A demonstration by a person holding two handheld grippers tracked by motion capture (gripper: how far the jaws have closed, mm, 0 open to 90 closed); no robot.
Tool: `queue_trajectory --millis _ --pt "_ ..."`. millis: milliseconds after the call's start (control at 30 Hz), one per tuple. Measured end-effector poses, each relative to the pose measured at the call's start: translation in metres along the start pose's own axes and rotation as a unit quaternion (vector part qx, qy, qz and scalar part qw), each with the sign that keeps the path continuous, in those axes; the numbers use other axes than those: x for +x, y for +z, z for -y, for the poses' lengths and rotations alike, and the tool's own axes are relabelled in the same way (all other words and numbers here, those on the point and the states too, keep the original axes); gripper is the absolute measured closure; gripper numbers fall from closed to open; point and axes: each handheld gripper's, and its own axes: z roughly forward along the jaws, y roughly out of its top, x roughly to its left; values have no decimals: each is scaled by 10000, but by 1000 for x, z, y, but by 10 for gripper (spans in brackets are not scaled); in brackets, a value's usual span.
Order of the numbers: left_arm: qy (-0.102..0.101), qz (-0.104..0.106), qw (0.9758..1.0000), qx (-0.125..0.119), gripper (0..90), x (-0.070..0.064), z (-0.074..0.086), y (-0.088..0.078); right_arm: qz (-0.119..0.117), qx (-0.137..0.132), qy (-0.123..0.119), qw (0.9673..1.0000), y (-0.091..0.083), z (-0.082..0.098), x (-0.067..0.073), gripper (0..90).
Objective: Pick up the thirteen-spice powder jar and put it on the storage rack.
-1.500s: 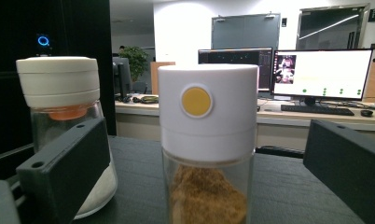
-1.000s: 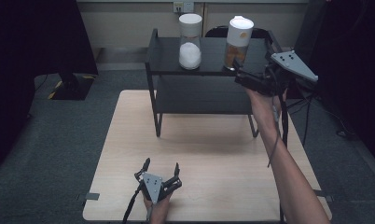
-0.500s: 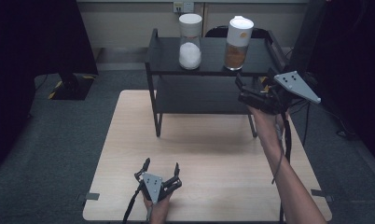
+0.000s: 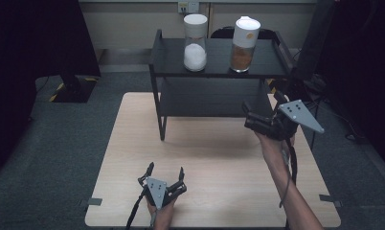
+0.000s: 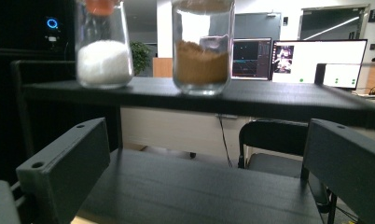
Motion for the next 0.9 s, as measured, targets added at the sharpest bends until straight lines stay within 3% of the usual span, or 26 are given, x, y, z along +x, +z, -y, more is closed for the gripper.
queue_trajectory --millis 500,900 --pt "5 -19 10000 -1 3 -1 0 0 -11 23 54 10000 -34 50 4 0" --pt "2 -36 10000 -2 3 -1 0 0 126 62 42 9999 -59 93 13 0"
